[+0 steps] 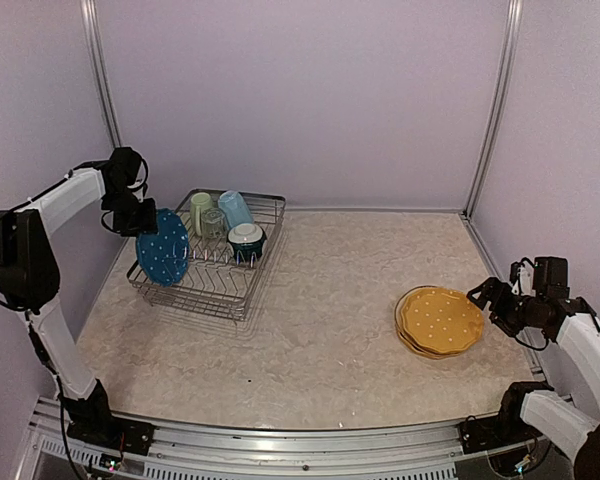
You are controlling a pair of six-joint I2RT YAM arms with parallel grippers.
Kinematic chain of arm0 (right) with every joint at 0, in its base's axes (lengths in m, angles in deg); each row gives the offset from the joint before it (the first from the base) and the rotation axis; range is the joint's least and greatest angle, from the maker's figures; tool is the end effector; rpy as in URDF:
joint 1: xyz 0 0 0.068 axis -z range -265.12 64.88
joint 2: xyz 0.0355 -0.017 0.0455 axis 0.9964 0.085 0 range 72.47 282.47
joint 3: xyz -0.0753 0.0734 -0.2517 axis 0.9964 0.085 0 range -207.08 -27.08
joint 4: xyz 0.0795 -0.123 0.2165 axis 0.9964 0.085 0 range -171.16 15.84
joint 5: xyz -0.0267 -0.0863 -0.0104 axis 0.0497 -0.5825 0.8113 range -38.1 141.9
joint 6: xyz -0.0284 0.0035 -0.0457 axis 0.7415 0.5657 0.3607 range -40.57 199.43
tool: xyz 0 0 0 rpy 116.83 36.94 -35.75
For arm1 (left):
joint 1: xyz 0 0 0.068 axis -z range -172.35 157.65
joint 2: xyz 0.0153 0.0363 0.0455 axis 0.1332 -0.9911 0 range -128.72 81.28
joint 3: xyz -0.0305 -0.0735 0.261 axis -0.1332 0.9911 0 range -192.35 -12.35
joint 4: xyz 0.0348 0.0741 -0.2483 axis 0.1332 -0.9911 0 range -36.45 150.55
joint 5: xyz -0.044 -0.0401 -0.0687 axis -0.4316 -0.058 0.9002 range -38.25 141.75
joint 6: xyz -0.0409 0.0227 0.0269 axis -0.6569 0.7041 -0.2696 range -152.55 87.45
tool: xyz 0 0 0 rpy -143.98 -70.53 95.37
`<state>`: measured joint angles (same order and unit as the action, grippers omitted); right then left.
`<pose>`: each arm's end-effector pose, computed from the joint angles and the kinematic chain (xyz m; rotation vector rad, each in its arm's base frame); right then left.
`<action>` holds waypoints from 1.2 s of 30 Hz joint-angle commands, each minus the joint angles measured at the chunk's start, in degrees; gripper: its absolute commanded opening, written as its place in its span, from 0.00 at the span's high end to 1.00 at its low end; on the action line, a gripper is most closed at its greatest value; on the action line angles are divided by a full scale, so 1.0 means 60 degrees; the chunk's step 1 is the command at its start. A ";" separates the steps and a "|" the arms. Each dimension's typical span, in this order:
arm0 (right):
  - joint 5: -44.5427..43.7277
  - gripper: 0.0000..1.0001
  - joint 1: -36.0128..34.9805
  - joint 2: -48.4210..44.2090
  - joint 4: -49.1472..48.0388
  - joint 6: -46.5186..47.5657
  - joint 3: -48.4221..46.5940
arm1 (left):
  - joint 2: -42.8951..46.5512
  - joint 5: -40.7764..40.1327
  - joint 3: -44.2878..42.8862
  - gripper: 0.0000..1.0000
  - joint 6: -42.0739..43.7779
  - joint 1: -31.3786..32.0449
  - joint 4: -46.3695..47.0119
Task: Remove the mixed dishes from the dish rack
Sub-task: Grab the plate from the dish rack.
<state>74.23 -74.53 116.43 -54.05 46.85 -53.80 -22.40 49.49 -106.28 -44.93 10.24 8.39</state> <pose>0.1579 -0.0158 0.2067 0.6844 2.2610 0.6451 0.3853 -0.0159 0.2910 -0.2394 2.6396 -0.0344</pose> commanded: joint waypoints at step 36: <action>0.0225 0.08 -0.0099 -0.0155 -0.0139 -0.0151 -0.0057 | 0.0303 0.0127 -0.0139 0.86 0.0561 0.0266 0.0273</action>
<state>75.49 -74.53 115.99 -54.86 46.13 -53.80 -22.46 50.89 -106.30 -38.29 9.85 8.32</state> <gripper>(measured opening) 0.921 0.295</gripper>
